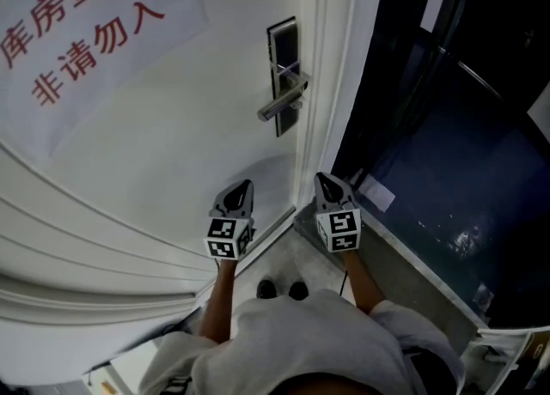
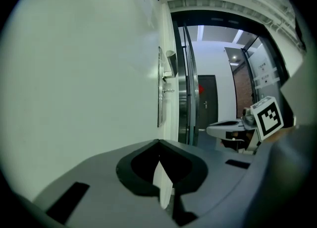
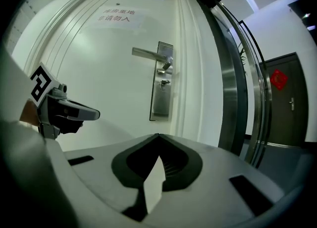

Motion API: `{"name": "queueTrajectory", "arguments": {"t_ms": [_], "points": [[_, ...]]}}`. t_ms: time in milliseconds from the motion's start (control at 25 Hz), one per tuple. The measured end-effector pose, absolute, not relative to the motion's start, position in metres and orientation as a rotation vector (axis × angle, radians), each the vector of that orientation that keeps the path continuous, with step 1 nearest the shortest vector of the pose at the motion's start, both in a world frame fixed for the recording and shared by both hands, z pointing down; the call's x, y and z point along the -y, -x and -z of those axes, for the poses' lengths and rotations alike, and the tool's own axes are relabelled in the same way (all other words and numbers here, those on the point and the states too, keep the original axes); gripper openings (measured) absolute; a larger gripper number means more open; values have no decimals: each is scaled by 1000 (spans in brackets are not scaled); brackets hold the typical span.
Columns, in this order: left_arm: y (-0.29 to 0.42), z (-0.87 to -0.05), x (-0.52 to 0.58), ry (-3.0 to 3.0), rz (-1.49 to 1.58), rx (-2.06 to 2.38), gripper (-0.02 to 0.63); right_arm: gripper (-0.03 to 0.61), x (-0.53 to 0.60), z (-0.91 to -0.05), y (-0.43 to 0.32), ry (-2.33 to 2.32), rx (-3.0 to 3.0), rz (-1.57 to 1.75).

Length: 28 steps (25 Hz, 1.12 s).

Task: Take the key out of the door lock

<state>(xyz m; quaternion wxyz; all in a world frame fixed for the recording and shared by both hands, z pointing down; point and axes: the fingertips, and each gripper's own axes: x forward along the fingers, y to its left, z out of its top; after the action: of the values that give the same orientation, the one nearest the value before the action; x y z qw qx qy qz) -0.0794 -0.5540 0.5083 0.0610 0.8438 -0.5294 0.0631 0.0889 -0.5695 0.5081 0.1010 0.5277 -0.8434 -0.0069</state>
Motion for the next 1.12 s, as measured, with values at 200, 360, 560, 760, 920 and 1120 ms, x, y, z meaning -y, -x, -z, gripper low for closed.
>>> {"name": "queueTrajectory", "arguments": {"t_ms": [200, 360, 560, 760, 920, 1120], "points": [[95, -506, 549, -2549, -180, 1606, 18, 23, 570, -500, -70, -1546, 2502, 56], [100, -504, 548, -2555, -168, 1594, 18, 23, 575, -487, -59, -1536, 2513, 110], [98, -506, 551, -2567, -160, 1566, 18, 23, 591, -454, -54, -1544, 2523, 225], [100, -504, 554, -2574, -149, 1564, 18, 23, 609, -424, -52, -1560, 2518, 333], [99, -502, 555, -2583, -148, 1556, 18, 23, 622, -405, -51, -1551, 2504, 413], [98, -500, 555, -2590, -156, 1552, 18, 23, 635, -389, -51, -1514, 2459, 528]]}}
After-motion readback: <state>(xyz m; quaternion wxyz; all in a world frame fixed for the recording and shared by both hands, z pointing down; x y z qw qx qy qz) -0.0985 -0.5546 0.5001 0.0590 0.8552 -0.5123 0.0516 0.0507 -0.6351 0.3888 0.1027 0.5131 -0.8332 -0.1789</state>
